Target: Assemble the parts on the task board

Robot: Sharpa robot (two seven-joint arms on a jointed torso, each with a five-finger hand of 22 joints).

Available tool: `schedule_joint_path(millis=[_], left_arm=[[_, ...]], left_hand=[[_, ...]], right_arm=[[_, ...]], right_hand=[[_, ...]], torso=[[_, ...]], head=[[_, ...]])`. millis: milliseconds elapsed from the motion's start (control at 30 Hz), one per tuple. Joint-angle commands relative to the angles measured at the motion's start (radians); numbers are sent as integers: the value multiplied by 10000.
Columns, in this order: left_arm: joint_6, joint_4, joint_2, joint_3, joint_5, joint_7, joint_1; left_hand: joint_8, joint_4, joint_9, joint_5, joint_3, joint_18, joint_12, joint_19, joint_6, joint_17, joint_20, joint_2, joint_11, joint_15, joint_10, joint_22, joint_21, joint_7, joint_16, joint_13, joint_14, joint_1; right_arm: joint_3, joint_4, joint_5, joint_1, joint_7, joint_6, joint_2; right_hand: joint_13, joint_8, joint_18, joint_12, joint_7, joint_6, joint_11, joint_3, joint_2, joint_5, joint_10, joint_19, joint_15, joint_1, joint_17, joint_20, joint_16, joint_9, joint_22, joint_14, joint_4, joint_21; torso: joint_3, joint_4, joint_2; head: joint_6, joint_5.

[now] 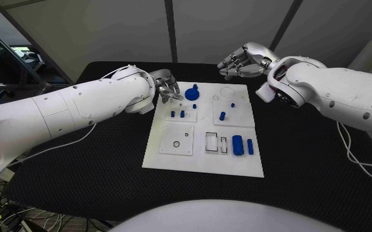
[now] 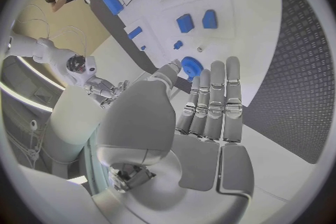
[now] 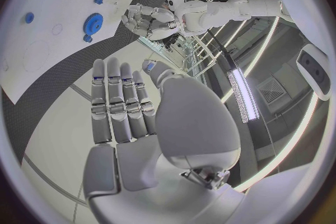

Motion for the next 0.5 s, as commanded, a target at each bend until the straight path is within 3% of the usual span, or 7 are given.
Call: schedule_joint_path(millis=[33, 133, 333, 500], left_arm=[[-1019, -61, 124, -46, -645, 2168, 8], [-1113, -130, 266, -107, -1313, 2482, -8], [-1115, -336, 600, -335, -2503, 2779, -63], [-1056, -509, 798, -391, -3217, 2901, -148]], left_hand=[[-105, -170, -462, -62, 106, 143, -417, 231, 300, -448, 100, -45, 59, -19, 216, -256, -242, -56, -73, -575, 109, 424], [-200, -220, -826, -94, 137, 180, -616, 463, 554, -616, 41, -97, 28, -35, 426, -301, -255, -59, 151, -948, 302, 573], [-371, -169, -1419, -115, 41, 185, -899, 876, 1045, -640, -51, -240, -58, -135, 627, -160, -72, -123, 963, -1508, 653, 580], [-513, -68, -1762, -120, -59, 192, -1122, 1350, 1335, -223, -175, -326, -173, -266, 857, 119, 281, -214, 2200, -1873, 1361, 538]], right_arm=[[4, 4, 0, 19, 111, -87, -6], [4, 4, -61, 19, 119, -90, 6], [4, 23, -121, 19, 106, -95, -1], [4, 39, -132, 19, 99, -96, -10]], right_hand=[[-22, 22, 19, 10, 31, -1, 7, 135, 31, -34, 20, 75, 28, 150, -20, -36, -44, 1, 28, 38, -64, -29], [-33, 25, 15, 10, 33, 4, 7, 191, 43, -46, 22, 71, 27, 188, -25, -48, -47, 1, 44, 38, -117, -14], [-34, 26, 14, 10, 34, 4, 7, 200, 45, -48, 24, 71, 27, 191, -26, -49, -47, 1, 47, 38, -124, -11], [-37, 28, 12, 12, 36, 8, 9, 213, 51, -52, 28, 70, 28, 189, -27, -51, -46, 2, 52, 41, -130, -6]], torso=[[1, -15, 4], [2, -28, 9], [-8, -6, 24], [-6, -9, 12]], head=[[66, -52], [75, -69], [111, -125], [114, -128]])
